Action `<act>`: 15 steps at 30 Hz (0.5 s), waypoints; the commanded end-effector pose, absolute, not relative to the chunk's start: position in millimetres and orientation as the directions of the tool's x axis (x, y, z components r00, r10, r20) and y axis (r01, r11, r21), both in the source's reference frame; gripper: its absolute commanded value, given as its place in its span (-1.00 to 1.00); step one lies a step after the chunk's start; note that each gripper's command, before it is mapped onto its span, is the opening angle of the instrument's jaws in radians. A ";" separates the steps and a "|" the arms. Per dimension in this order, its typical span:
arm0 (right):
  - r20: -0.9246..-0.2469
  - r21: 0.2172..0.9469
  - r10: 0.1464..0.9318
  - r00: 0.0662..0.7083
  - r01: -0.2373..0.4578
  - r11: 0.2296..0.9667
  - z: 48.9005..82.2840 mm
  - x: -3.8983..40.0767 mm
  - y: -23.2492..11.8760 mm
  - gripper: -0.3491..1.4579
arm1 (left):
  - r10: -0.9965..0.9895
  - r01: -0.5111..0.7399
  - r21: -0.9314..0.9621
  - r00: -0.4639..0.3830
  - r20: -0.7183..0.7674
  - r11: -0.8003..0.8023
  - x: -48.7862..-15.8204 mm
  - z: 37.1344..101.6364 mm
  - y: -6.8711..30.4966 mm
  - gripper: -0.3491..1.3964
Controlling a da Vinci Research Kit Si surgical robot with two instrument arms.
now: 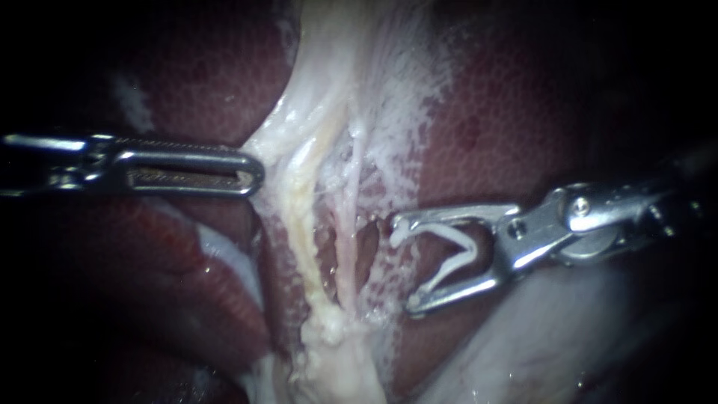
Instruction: Clipping first clip left tube
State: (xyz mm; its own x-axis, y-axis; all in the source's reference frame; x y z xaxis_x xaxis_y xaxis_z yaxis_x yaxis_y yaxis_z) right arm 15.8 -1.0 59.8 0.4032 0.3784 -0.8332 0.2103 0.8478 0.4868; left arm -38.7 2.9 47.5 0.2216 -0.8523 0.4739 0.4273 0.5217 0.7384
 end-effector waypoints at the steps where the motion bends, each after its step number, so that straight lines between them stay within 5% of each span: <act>1: -0.829 0.495 0.384 0.406 0.214 0.842 60.1 16.2 -1.2 0.05 | -0.852 0.428 0.738 0.222 0.474 0.522 -38.8 47.4 2.9 -1.00; 15: -0.813 0.523 0.396 0.426 0.236 0.819 64.4 19.6 -4.0 0.05 | -0.852 0.432 0.736 0.220 0.474 0.521 -39.0 46.8 2.5 -1.00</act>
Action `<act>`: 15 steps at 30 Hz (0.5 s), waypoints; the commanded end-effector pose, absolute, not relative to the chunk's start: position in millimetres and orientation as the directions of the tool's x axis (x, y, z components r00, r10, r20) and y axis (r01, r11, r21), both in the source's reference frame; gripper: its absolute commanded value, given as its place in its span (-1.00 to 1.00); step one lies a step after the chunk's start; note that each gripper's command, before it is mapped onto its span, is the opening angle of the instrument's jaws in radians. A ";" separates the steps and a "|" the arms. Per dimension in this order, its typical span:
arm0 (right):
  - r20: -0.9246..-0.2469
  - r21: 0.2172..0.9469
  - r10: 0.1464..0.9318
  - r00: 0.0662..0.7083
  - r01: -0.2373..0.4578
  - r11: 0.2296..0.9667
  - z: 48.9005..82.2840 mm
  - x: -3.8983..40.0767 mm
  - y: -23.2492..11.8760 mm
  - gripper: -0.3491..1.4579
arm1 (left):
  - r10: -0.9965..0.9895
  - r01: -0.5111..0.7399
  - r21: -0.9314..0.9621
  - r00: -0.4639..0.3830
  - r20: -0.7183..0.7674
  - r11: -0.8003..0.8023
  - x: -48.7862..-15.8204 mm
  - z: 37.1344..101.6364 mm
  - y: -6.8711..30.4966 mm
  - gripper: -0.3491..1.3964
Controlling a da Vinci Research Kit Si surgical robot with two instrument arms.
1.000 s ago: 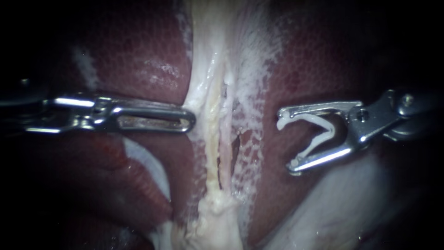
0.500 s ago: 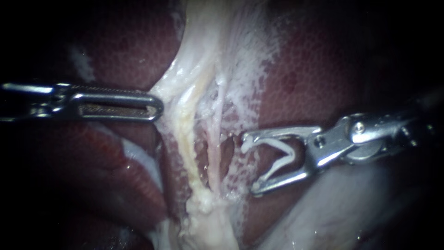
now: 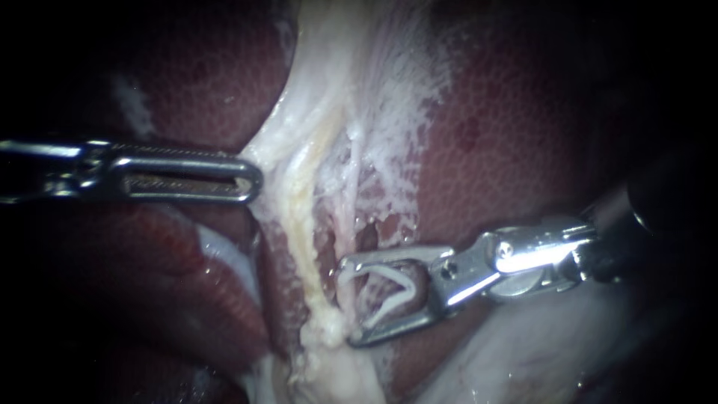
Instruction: Clipping first clip left tube
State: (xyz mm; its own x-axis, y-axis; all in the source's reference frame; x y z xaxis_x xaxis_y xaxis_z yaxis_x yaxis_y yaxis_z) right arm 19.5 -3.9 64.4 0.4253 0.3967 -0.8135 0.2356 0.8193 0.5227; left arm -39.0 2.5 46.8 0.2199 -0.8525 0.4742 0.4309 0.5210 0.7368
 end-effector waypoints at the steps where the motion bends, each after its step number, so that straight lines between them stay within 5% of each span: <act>1: -0.814 0.522 0.395 0.426 0.237 0.819 64.6 19.7 -4.0 0.05 | -0.852 0.432 0.736 0.220 0.474 0.521 -39.0 46.8 2.4 -1.00; 15: -0.807 0.530 0.404 0.432 0.225 0.818 65.9 22.0 -4.6 0.05 | -0.852 0.434 0.735 0.219 0.475 0.521 -39.2 46.9 2.2 -1.00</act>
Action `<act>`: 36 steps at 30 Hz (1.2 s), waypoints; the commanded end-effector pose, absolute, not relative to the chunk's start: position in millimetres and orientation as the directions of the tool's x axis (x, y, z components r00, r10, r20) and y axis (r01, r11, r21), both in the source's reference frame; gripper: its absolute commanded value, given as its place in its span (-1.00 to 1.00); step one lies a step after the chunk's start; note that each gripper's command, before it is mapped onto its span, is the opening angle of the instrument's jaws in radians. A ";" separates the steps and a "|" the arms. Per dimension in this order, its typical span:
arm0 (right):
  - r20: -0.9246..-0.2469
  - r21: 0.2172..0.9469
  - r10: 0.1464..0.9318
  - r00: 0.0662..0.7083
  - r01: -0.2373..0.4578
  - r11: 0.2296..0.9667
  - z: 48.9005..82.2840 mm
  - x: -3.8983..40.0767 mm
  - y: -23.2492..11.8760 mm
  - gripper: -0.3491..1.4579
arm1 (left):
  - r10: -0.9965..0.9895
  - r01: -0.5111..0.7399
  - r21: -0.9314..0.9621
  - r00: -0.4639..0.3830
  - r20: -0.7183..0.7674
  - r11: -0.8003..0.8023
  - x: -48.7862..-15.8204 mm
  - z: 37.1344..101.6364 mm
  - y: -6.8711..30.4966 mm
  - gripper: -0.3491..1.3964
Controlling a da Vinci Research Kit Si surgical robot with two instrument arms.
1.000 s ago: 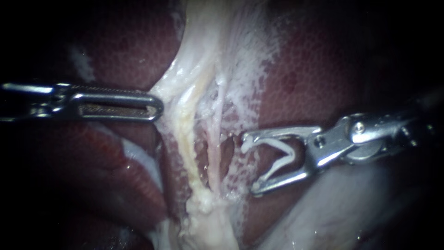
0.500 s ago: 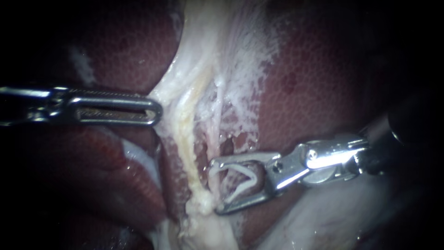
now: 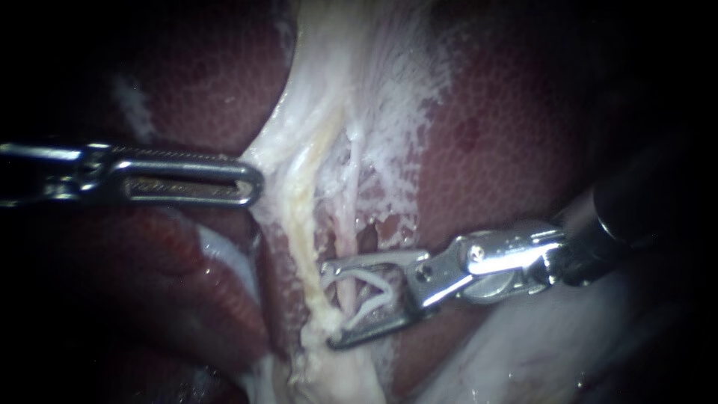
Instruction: Clipping first clip left tube
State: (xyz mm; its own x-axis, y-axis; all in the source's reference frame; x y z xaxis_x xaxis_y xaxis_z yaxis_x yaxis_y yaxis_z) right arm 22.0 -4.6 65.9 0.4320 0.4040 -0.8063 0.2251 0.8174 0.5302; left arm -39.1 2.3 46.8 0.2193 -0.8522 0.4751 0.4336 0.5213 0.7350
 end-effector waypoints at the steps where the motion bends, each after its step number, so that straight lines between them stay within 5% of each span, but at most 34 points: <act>1: -0.807 0.530 0.403 0.432 0.225 0.818 66.0 22.2 -4.6 0.05 | -0.852 0.434 0.735 0.220 0.475 0.522 -39.2 46.9 2.2 -1.00; 36: -0.782 0.587 0.421 0.459 0.316 0.746 67.2 26.8 -6.2 -0.05 | -0.851 0.435 0.733 0.219 0.477 0.522 -39.8 47.1 1.9 -1.00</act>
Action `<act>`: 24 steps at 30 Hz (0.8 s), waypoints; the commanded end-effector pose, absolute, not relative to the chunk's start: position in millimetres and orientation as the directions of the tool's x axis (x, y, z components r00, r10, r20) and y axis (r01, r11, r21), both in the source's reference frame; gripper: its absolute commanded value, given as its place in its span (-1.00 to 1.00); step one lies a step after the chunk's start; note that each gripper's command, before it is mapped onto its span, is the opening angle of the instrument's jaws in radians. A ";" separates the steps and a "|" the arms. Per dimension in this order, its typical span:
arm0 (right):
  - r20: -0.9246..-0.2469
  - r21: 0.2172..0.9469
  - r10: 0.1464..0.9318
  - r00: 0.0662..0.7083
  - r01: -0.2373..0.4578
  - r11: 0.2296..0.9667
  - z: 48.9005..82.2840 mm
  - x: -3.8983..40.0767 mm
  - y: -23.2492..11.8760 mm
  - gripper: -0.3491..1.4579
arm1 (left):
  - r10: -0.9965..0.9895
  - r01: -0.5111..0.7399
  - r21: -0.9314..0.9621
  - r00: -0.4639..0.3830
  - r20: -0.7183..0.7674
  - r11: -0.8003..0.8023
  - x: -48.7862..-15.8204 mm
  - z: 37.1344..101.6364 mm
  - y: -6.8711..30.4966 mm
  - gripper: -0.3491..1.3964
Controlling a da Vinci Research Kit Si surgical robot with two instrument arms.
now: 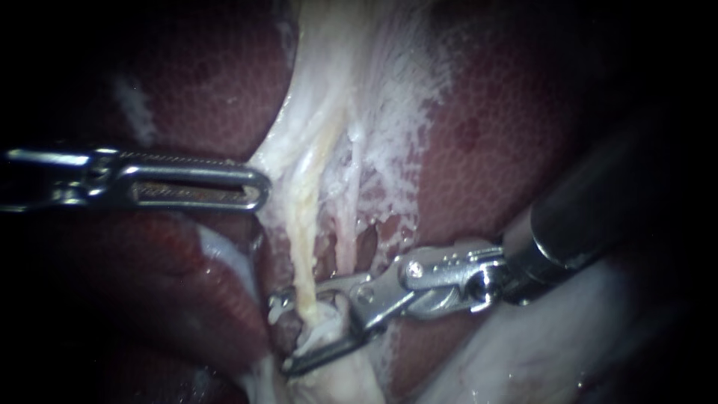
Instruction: Clipping first clip left tube
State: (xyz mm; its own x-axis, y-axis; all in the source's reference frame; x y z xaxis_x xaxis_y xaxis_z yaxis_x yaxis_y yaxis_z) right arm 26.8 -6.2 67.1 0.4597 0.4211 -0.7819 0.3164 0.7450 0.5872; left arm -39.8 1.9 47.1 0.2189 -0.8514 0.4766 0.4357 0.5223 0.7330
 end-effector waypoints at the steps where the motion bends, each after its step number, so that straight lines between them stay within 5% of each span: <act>1: -0.782 0.587 0.421 0.459 0.316 0.746 67.3 26.7 -6.1 -0.08 | -0.851 0.435 0.733 0.219 0.477 0.522 -39.8 47.1 1.9 -1.00; 3: -0.782 0.587 0.421 0.459 0.316 0.746 67.4 26.6 -6.0 -0.14 | -0.851 0.435 0.733 0.219 0.477 0.522 -39.8 47.1 1.9 -1.00; 11: -0.744 0.638 0.471 0.475 0.295 0.711 67.5 25.6 -4.1 -0.91 | -0.851 0.435 0.733 0.219 0.477 0.522 -39.8 47.1 1.9 -1.00; 24: -0.728 0.657 0.488 0.481 0.285 0.698 67.5 25.5 -3.7 -1.00 | -0.851 0.435 0.733 0.219 0.477 0.523 -39.7 47.1 1.9 -1.00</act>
State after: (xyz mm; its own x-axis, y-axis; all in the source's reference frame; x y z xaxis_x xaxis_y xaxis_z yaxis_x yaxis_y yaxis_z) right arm 25.5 -3.7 67.5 0.4806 0.4885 -0.7283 0.2844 0.6988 0.6564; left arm -39.7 1.9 47.1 0.2193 -0.8514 0.4765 0.4353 0.5224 0.7332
